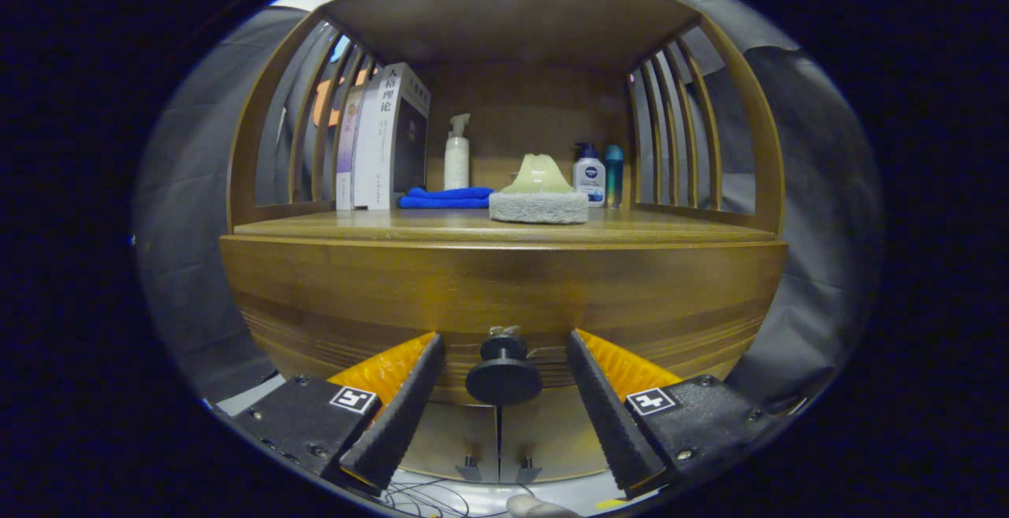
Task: Pull open the drawer, take out the items inside it, and place them on the countertop above the cabinet.
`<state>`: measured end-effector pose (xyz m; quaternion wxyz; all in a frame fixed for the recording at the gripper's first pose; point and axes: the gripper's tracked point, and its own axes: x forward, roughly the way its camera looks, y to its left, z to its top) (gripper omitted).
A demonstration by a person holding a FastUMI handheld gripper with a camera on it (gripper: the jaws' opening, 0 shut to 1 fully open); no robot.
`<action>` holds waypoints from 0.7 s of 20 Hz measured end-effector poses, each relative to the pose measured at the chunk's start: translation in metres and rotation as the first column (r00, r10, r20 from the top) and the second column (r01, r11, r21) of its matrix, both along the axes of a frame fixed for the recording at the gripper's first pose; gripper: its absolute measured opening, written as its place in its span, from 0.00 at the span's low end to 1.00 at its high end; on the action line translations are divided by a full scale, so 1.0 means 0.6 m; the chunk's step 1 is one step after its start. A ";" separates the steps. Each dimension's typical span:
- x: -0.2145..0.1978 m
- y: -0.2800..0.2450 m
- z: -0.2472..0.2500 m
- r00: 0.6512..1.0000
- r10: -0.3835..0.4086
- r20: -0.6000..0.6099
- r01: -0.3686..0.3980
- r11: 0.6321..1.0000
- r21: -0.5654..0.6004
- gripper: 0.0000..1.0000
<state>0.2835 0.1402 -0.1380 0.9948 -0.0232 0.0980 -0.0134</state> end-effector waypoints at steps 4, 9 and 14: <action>0.002 0.002 0.001 1.000 -0.009 -0.009 0.009 1.000 0.001 1.00; 0.000 0.002 0.003 0.998 -0.011 -0.064 0.011 1.000 -0.004 1.00; -0.046 -0.017 0.058 0.999 -0.005 -0.044 0.004 1.000 -0.011 1.00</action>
